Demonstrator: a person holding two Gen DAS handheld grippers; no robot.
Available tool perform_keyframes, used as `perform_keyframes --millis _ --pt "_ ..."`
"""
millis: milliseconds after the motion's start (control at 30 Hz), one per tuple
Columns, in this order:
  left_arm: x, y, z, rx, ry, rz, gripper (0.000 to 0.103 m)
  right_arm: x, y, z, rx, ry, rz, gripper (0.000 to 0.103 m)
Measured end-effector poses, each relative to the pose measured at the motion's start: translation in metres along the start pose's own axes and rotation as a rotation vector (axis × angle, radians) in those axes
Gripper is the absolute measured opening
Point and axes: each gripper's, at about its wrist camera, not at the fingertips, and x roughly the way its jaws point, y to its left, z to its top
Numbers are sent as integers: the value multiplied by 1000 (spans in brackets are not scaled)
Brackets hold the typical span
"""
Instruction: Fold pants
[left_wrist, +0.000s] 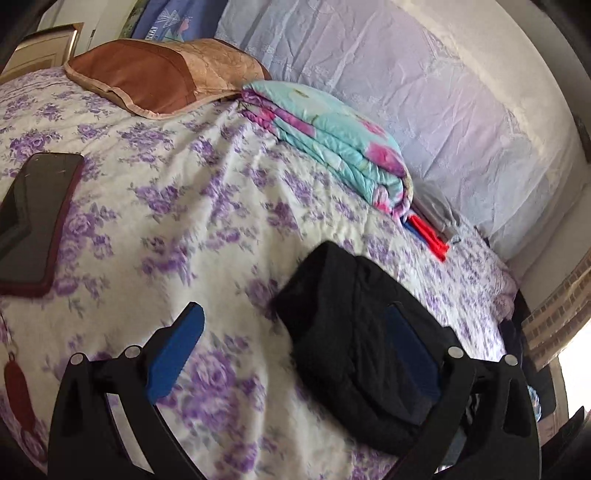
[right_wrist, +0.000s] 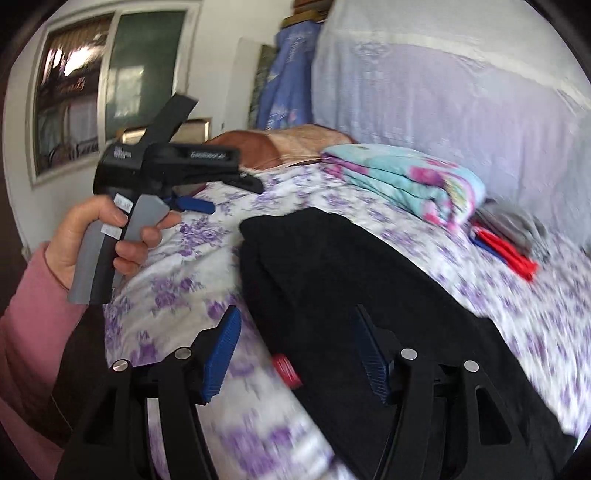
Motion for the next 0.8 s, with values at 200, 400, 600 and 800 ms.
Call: perform_keyframes --millis 200,400,600,800 --pt "1 15 10 26 8 13 96 68 30 36 -91 98 17 63" --pt "1 27 18 36 14 11 96 125 41 42 -154 222 -27 64" --pt "1 29 25 33 20 -29 96 136 30 45 -107 221 -23 36" --pt "5 24 22 -5 103 -198 96 122 5 43 56 130 19 19"
